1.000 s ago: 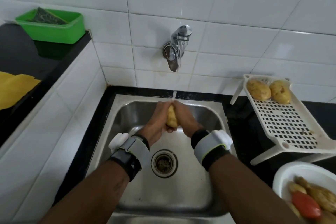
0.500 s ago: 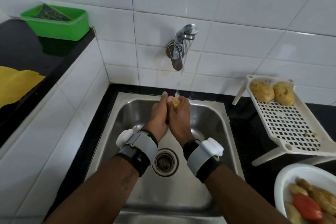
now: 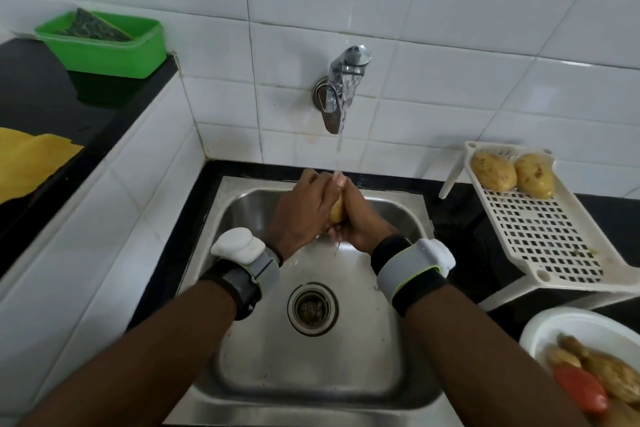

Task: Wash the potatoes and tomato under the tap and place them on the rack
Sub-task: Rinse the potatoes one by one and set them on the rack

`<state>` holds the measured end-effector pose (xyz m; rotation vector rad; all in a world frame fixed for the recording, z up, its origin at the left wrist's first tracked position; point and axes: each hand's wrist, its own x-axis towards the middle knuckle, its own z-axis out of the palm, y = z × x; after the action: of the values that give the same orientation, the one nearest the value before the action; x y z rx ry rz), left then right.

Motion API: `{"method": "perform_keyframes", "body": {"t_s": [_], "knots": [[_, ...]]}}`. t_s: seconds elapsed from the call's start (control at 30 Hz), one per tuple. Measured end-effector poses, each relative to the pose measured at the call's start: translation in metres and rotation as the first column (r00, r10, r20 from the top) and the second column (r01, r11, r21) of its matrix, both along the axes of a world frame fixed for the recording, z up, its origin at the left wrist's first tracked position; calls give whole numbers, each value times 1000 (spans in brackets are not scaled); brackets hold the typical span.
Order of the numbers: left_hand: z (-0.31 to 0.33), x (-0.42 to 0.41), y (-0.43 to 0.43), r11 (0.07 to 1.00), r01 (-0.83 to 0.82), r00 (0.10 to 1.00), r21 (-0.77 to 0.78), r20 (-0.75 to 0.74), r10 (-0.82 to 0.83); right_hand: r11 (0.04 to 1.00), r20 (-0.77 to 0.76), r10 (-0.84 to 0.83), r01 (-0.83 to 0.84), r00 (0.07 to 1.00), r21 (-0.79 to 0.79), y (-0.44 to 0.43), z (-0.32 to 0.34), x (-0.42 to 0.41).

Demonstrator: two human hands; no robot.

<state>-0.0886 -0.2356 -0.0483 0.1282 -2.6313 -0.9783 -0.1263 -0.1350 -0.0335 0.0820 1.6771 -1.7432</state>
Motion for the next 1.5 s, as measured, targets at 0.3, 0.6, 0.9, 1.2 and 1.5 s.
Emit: {"method": "perform_keyframes", "body": {"t_s": [0.3, 0.6, 0.9, 1.2, 1.5], "knots": [[10, -13, -5, 837, -319, 908, 444, 398, 135, 961, -676, -26, 204, 737, 186, -4, -18, 15], [14, -19, -3, 829, -275, 931, 488, 350, 103, 935, -803, 106, 216, 587, 281, -6, -29, 12], [4, -14, -18, 983, 47, 992, 179, -120, -25, 987, -87, 162, -162, 983, 4, 4, 5, -8], [17, -23, -11, 805, -260, 949, 533, 293, 113, 872, -747, 252, 190, 616, 451, -10, -15, 4], [18, -25, -5, 772, -251, 963, 584, 234, 136, 923, -860, 188, 214, 473, 320, -2, -20, 16]]}}
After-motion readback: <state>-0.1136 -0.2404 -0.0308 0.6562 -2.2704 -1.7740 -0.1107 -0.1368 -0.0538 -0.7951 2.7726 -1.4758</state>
